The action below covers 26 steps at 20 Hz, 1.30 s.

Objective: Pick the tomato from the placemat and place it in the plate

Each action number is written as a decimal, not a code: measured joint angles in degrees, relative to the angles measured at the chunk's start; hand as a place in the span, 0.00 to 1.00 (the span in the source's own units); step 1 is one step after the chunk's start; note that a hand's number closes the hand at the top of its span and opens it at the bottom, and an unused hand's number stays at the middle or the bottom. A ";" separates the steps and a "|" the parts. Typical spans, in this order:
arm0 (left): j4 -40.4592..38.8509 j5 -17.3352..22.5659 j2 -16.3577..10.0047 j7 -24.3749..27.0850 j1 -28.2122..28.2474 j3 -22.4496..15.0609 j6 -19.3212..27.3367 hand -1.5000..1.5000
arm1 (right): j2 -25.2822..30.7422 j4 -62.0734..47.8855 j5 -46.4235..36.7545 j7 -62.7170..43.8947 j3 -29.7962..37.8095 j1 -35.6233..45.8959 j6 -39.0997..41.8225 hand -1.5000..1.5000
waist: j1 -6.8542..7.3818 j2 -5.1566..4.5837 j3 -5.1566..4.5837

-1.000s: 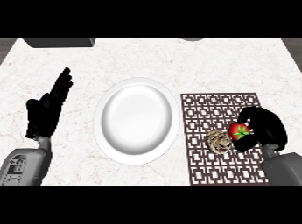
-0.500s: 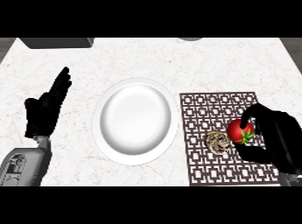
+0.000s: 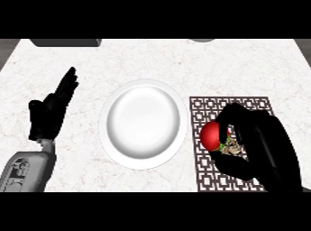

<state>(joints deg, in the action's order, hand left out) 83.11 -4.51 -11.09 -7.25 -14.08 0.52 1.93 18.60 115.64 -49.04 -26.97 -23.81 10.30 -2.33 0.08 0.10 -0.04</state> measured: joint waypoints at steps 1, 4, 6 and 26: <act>0.38 -0.08 -0.08 0.22 0.56 -0.01 -0.15 0.50 | -1.64 -0.91 0.11 -1.05 -0.60 1.57 0.97 1.00 | 0.13 -0.02 0.00; -0.40 0.09 -0.30 0.43 -0.18 0.43 -0.79 0.50 | -7.50 -6.24 -1.45 -3.29 -3.03 6.24 1.48 1.00 | 0.32 -0.11 0.00; 0.00 -0.63 0.33 0.62 0.26 0.04 -0.26 0.50 | -10.54 -10.05 -1.87 -2.92 -3.35 8.54 1.32 1.00 | 0.36 -0.13 0.02; -3.20 -1.36 1.41 1.43 -3.19 0.22 -1.32 0.50 | -18.54 -58.60 13.78 -8.31 -16.66 32.01 -19.42 0.00 | 2.70 -0.70 0.06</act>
<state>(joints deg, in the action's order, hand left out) 79.91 -5.87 -9.68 -5.82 -17.27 0.75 0.61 0.07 57.04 -35.26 -35.28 -40.47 42.31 -21.76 2.79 -0.61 0.02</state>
